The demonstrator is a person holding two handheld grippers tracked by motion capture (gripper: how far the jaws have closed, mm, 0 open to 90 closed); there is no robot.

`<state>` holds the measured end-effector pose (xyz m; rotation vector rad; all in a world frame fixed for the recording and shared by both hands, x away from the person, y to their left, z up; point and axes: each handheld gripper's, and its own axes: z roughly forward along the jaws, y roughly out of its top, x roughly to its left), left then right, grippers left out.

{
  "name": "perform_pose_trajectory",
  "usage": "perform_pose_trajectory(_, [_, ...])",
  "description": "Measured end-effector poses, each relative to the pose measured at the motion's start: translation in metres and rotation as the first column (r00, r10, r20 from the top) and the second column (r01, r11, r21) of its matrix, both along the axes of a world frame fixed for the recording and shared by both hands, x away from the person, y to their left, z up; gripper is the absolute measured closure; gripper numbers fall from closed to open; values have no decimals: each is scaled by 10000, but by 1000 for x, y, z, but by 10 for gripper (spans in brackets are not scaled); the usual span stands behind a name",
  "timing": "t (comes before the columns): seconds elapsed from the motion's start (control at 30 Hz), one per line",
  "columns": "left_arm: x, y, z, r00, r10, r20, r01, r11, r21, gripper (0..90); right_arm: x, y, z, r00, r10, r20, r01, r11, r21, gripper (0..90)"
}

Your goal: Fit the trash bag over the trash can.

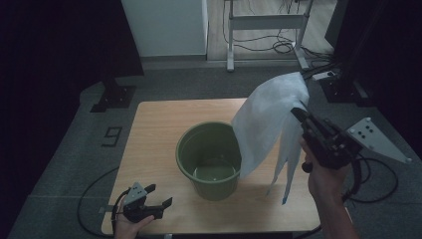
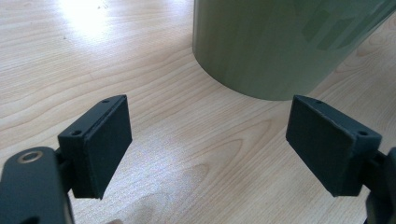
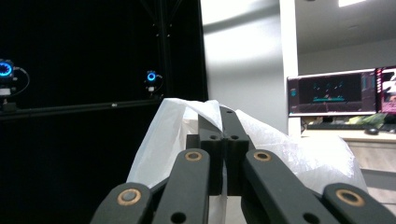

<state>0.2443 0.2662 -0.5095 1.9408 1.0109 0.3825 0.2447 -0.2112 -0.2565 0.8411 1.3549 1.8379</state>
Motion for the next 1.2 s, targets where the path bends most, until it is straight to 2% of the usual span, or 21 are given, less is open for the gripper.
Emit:
perform_pose_trajectory(0.07, [0,0,0,10000,12,-1,-12,10000,-16,139,4,8,-8,9998,133,-167,-134,9999,-88,889])
perform_pose_trajectory(0.2, [0,0,0,10000,14,-10,-14,10000,-7,139,7,15,-12,9991,303,-306,-305,9995,-52,889])
perform_pose_trajectory(0.7, [0,2,1,10000,18,27,-18,10000,-49,139,6,40,-13,9973,675,-275,-684,9970,-349,889])
perform_pose_trajectory(0.87, [0,2,0,10000,21,16,-21,10000,-35,139,9,43,-21,9971,619,-439,-641,9967,-497,889])
perform_pose_trajectory(0.97, [0,2,0,10000,27,18,-27,10000,-18,139,15,47,-33,9952,652,-730,-694,9960,-560,889])
perform_pose_trajectory(1.2, [0,1,0,10000,19,19,-19,10000,-4,139,19,53,-45,9912,779,-1067,-852,9942,-655,889])
